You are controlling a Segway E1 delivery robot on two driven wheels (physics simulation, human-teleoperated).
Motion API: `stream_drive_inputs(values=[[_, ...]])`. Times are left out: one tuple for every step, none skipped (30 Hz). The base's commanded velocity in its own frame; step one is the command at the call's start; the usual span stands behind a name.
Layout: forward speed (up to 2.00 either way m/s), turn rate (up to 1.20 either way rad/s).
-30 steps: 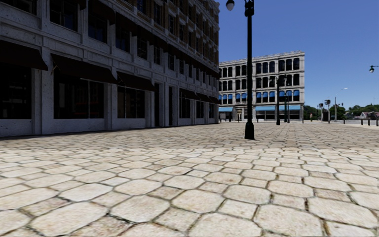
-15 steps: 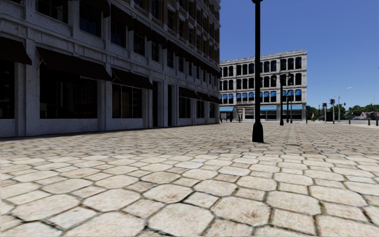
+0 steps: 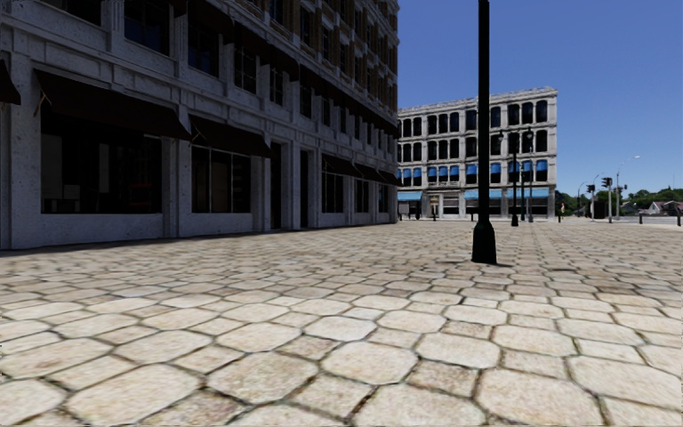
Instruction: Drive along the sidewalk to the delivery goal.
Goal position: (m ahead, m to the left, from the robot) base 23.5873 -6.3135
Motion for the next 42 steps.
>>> stream_drive_inputs(values=[[1.75, 0.0], [1.75, 0.0], [1.75, 0.0], [1.75, 0.0], [1.75, 0.0], [1.75, 0.0], [1.75, 0.0], [1.75, 0.0], [1.75, 0.0], [1.75, 0.0], [1.75, 0.0], [1.75, 0.0], [1.75, 0.0], [1.75, 0.0], [1.75, 0.0], [1.75, 0.0], [1.75, 0.0], [1.75, 0.0], [1.75, 0.0], [1.75, 0.0], [1.75, 0.0], [1.75, 0.0], [1.75, 0.0], [1.75, 0.0], [1.75, 0.0], [1.75, 0.0], [1.75, 0.0], [1.75, 0.0], [1.75, 0.0], [1.75, 0.0], [1.75, 0.0], [1.75, 0.0], [1.75, 0.0], [1.75, 0.0], [1.75, 0.0], [1.75, 0.0], [1.75, 0.0], [1.75, 0.0], [1.75, 0.0], [1.75, 0.0], [1.75, 0.0], [1.75, 0.0]])
